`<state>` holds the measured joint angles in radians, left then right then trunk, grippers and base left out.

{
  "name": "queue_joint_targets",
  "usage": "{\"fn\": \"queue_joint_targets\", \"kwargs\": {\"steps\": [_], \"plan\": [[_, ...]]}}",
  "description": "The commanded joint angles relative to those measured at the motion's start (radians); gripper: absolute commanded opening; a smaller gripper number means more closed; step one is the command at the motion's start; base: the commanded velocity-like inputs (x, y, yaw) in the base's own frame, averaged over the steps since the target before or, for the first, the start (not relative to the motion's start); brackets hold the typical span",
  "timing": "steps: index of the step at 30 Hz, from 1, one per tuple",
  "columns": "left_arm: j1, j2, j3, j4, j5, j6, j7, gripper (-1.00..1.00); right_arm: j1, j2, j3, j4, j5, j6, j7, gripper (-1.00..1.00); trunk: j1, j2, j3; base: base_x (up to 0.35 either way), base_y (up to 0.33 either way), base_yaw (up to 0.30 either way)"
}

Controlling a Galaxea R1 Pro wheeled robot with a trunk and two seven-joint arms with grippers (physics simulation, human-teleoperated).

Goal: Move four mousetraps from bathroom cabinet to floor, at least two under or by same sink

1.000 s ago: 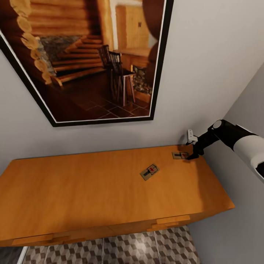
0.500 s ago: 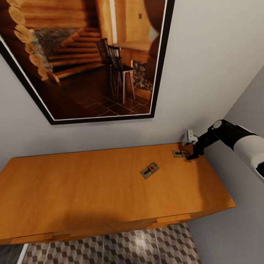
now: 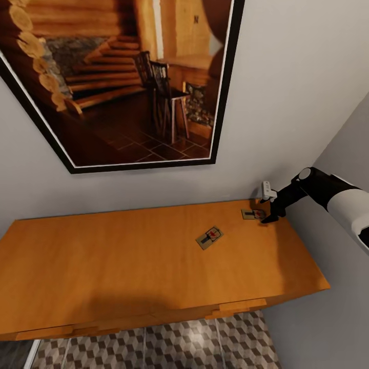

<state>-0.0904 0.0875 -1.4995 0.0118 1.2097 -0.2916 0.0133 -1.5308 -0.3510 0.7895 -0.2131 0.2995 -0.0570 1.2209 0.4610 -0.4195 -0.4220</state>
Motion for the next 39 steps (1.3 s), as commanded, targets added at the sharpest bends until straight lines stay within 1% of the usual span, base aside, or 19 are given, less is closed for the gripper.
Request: {"fn": "queue_joint_targets", "kwargs": {"steps": [1, 13, 39], "plan": [[0.0, 0.0, -0.008, 0.0, 0.005, -0.003, 0.001, 1.0, 0.0, 0.0, -0.006, -0.002, 0.01, -0.006, 0.003, 1.0, 0.0, -0.001, -0.001, 0.0, 0.0, 0.0], [0.002, 0.0, -0.008, 0.0, 0.005, -0.003, 0.001, 1.0, 0.0, 0.0, -0.006, -0.002, 0.008, -0.024, 0.005, 1.0, 0.0, -0.001, -0.002, 0.0, 0.0, 0.0], [0.005, 0.0, -0.008, 0.0, 0.005, -0.003, 0.001, 1.0, 0.0, 0.004, -0.006, -0.002, 0.006, -0.027, 0.008, 1.0, 0.0, -0.001, -0.002, 0.0, 0.0, 0.0]]}}
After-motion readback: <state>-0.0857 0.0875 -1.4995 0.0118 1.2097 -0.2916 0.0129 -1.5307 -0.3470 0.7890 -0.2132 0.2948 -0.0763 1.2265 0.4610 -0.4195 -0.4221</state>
